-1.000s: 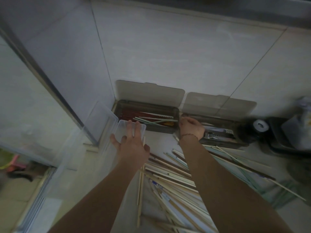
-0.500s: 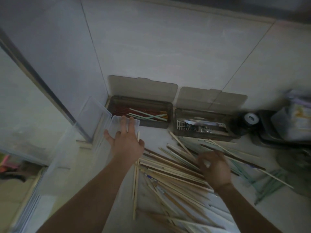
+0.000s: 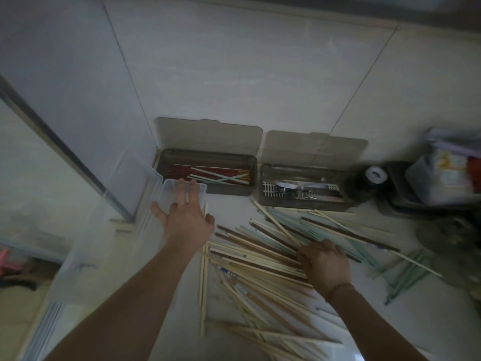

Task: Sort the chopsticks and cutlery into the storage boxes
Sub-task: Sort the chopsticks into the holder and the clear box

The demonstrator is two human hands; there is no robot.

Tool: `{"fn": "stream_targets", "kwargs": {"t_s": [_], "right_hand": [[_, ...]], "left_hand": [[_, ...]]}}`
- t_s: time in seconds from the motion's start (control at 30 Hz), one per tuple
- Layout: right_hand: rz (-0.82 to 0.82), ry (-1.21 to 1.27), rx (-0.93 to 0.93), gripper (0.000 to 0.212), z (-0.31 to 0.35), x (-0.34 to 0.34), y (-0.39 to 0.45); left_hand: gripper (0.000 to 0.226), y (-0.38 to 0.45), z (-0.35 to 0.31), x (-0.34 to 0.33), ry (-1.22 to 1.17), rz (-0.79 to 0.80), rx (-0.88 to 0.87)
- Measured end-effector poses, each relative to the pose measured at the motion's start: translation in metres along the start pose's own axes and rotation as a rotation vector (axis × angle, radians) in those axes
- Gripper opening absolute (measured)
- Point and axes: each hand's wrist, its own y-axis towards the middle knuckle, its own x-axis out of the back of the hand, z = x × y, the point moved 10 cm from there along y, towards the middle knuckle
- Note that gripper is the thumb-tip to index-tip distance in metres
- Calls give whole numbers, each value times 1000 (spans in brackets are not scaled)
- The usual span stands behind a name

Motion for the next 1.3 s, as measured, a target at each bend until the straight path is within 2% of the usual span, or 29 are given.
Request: {"fn": "stream_targets", "kwargs": {"t_s": [0.1, 0.27, 0.53, 0.67, 0.77, 0.87, 1.0, 1.13, 1.2, 1.3], "right_hand": [[99, -26, -58, 10, -7, -10, 3], [305, -237, -105, 20, -12, -26, 10], [346, -393, -63, 17, 8, -28, 16], [381, -405, -122, 23, 6, -27, 13], [317, -386, -102, 11, 17, -16, 9], [203, -318, -88, 24, 18, -12, -4], [110, -182, -132, 22, 10, -6, -2], [-73, 178, -228, 7, 5, 16, 26], [-85, 377, -240, 8, 8, 17, 51], [-154, 496, -257, 12, 21, 25, 91]], "left_hand": [[90, 1, 0, -1, 13, -2, 2], [92, 0, 1, -2, 17, 1, 5], [90, -1, -1, 2, 22, 5, -1], [90, -1, -2, 3, 9, 13, 0], [90, -1, -2, 3, 14, 20, -4], [90, -1, -2, 3, 14, 20, -10], [90, -1, -1, 3, 2, 23, -7], [90, -1, -2, 4, -1, 31, -6], [90, -2, -2, 4, -6, 33, -11], [91, -1, -1, 3, -10, 37, -10]]}}
